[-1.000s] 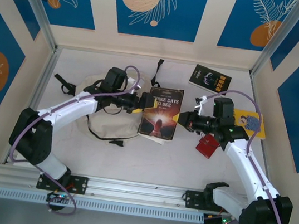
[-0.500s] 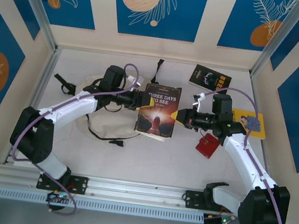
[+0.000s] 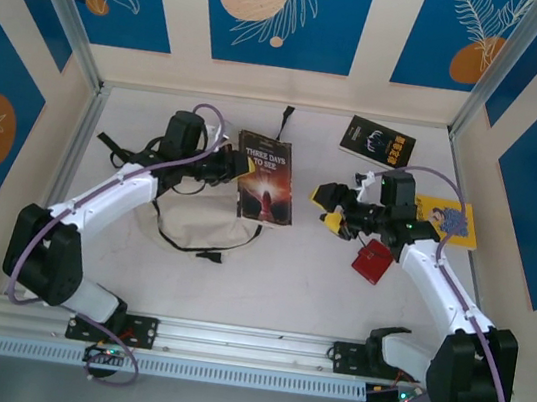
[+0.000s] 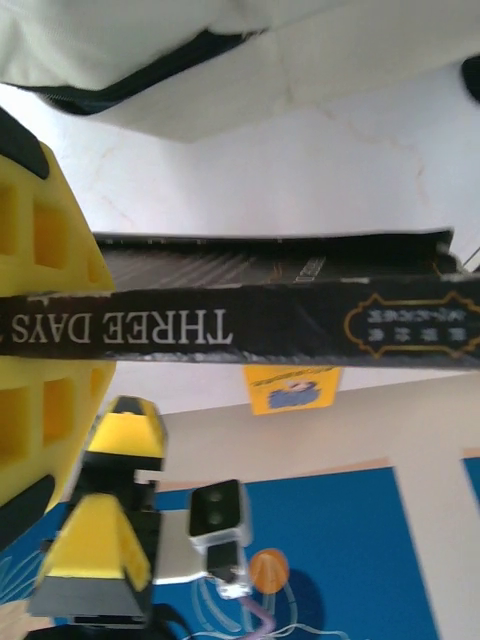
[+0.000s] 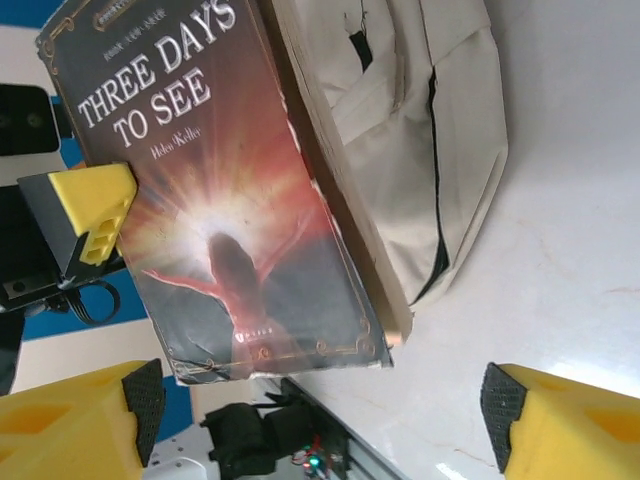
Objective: Pack the student bag
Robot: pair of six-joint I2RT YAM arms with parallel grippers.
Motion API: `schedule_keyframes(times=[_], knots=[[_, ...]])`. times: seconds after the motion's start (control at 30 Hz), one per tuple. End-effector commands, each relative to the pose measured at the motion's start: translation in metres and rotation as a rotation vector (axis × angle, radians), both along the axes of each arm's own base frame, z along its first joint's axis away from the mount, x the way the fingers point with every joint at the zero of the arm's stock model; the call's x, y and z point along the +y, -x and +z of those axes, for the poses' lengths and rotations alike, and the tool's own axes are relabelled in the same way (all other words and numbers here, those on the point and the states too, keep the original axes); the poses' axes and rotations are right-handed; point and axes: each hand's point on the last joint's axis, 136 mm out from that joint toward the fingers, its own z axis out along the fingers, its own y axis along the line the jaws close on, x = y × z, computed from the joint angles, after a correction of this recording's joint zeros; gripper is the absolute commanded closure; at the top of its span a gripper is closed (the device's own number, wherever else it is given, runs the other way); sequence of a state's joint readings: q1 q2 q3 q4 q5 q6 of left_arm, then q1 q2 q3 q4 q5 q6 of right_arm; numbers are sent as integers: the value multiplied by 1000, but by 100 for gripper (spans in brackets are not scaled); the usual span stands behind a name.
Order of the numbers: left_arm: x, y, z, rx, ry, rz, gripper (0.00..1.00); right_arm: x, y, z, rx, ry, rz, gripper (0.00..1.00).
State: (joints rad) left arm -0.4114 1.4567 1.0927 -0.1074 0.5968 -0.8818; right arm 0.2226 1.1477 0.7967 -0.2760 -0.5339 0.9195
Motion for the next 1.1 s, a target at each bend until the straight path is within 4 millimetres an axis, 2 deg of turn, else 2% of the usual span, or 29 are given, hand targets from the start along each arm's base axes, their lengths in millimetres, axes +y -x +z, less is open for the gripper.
schedule_keyframes(times=[0.0, 0.13, 0.27, 0.4, 0.6, 0.77, 1.07], knots=[[14, -24, 35, -77, 60, 163, 98, 18, -6, 9, 27, -100, -51, 14], [25, -41, 54, -97, 119, 295, 97, 42, -6, 22, 21, -204, -55, 9], [30, -52, 75, -116, 222, 386, 97, 54, -9, 39, 10, -302, -91, 6], [34, -56, 90, -131, 282, 441, 97, 65, -10, 49, 23, -349, -131, 6], [39, -54, 109, -145, 359, 497, 96, 73, -23, 59, 31, -441, -206, 5], [40, -55, 117, -137, 404, 518, 96, 84, -39, 75, 6, -525, -218, 5], [33, -59, 110, -91, 442, 521, 96, 100, -73, 91, -23, -629, -250, 6]])
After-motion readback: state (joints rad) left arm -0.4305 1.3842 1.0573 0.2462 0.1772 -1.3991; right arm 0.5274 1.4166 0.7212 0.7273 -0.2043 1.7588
